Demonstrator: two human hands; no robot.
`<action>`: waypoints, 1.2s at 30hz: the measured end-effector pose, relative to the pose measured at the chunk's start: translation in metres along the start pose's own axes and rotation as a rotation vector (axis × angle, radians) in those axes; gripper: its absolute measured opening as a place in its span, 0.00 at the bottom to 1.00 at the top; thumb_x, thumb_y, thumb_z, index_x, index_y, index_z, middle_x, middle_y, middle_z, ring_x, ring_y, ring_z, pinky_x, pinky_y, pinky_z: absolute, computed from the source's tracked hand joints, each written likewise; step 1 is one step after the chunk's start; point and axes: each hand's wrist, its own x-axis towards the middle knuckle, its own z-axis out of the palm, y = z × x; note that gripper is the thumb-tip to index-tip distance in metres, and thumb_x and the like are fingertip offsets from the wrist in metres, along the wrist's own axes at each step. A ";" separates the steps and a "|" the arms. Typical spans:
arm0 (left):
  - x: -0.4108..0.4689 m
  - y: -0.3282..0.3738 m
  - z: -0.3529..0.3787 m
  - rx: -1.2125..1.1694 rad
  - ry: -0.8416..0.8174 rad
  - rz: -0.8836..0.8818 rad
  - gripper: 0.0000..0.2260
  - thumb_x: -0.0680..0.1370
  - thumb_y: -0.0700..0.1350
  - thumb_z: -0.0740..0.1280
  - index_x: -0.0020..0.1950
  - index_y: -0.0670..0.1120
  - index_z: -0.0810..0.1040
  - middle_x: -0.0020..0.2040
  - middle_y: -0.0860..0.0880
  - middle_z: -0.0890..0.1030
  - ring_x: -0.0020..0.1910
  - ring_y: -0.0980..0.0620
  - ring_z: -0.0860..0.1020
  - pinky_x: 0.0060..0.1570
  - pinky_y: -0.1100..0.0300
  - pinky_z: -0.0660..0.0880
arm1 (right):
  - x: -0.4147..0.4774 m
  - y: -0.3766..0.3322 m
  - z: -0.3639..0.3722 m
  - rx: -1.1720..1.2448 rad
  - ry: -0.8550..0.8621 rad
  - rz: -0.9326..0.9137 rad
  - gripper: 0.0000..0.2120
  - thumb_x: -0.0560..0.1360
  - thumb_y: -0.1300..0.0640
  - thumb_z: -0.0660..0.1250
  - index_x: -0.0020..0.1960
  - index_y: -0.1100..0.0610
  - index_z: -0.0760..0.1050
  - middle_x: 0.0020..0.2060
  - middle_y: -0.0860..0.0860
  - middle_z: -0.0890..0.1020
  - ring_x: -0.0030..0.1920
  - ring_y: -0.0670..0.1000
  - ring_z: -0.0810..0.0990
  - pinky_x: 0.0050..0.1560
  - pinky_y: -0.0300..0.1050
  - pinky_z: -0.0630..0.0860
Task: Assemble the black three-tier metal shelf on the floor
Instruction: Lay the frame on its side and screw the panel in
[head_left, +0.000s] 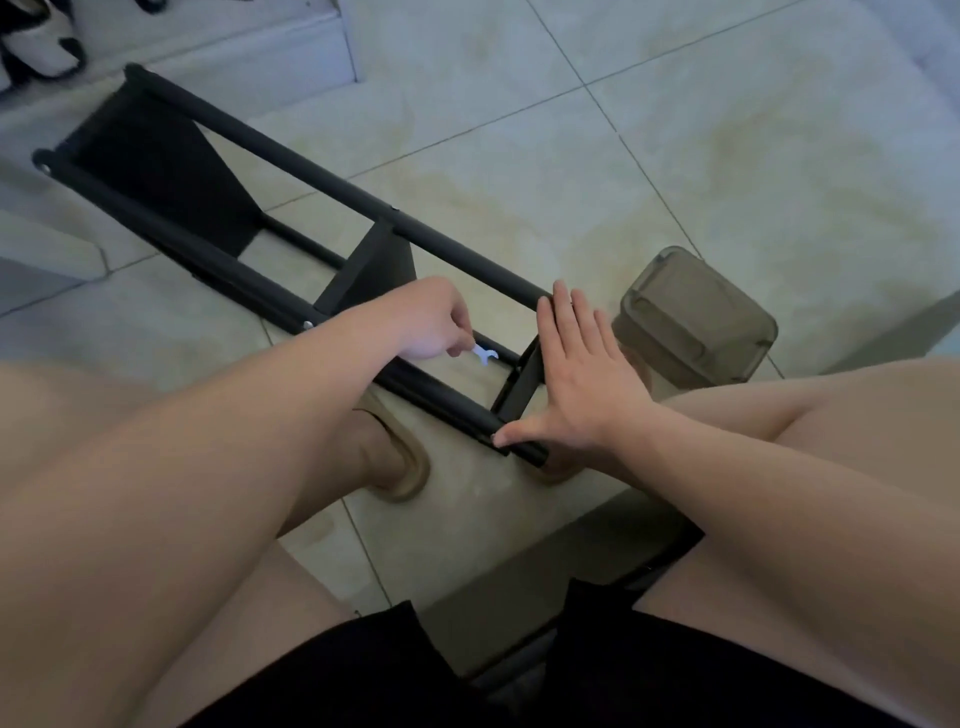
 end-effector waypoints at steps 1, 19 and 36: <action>0.005 0.001 -0.001 -0.015 -0.029 0.008 0.07 0.78 0.47 0.70 0.44 0.47 0.86 0.41 0.51 0.85 0.36 0.52 0.77 0.35 0.60 0.69 | 0.001 0.002 0.000 0.005 0.000 -0.002 0.75 0.53 0.11 0.46 0.79 0.62 0.29 0.78 0.60 0.29 0.79 0.61 0.29 0.79 0.59 0.35; 0.060 0.018 0.026 -0.563 -0.593 -0.140 0.02 0.79 0.38 0.69 0.48 0.41 0.81 0.41 0.46 0.84 0.40 0.52 0.83 0.42 0.59 0.76 | -0.001 0.003 -0.001 0.103 0.012 0.055 0.75 0.55 0.12 0.48 0.79 0.65 0.31 0.78 0.62 0.29 0.79 0.61 0.29 0.79 0.58 0.33; 0.055 0.015 0.014 -0.412 -0.429 -0.097 0.04 0.79 0.43 0.70 0.52 0.44 0.82 0.44 0.48 0.87 0.38 0.56 0.83 0.41 0.61 0.74 | -0.001 -0.004 -0.010 0.119 -0.017 0.077 0.76 0.54 0.13 0.55 0.80 0.65 0.31 0.78 0.61 0.30 0.79 0.60 0.30 0.79 0.57 0.32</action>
